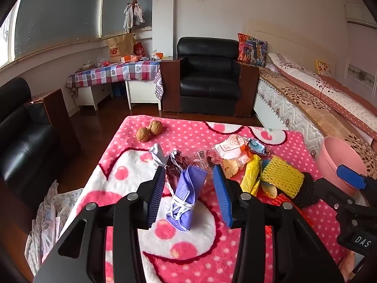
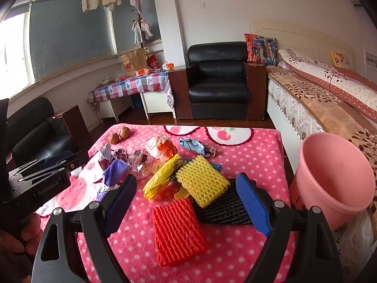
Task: Collect trash
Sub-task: 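Move left tool toward yellow bag while right tool approaches red mesh sleeve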
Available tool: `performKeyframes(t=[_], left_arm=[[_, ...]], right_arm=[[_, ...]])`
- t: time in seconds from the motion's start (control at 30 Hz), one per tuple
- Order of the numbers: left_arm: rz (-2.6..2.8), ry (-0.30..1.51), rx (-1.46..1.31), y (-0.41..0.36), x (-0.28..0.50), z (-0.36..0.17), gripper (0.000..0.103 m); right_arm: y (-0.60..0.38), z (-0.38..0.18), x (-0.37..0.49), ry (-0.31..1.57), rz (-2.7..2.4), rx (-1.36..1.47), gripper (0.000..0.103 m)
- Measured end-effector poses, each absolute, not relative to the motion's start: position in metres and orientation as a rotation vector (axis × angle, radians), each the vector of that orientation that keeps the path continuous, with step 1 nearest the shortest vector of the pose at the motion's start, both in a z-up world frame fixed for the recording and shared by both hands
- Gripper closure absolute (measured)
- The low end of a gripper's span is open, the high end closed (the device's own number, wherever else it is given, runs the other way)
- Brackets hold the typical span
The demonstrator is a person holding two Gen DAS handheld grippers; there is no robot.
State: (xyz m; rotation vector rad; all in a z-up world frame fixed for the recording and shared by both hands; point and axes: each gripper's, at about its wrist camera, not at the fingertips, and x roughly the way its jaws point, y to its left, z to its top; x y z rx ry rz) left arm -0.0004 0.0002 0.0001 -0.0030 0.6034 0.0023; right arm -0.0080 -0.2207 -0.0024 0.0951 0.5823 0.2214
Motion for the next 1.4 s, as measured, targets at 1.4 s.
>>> performKeyframes(t=[1.4], left_arm=[[-0.031, 0.586, 0.001, -0.012, -0.002, 0.004, 0.060]], right_arm=[[-0.227, -0.008, -0.011, 0.588, 0.212, 0.110, 0.023]])
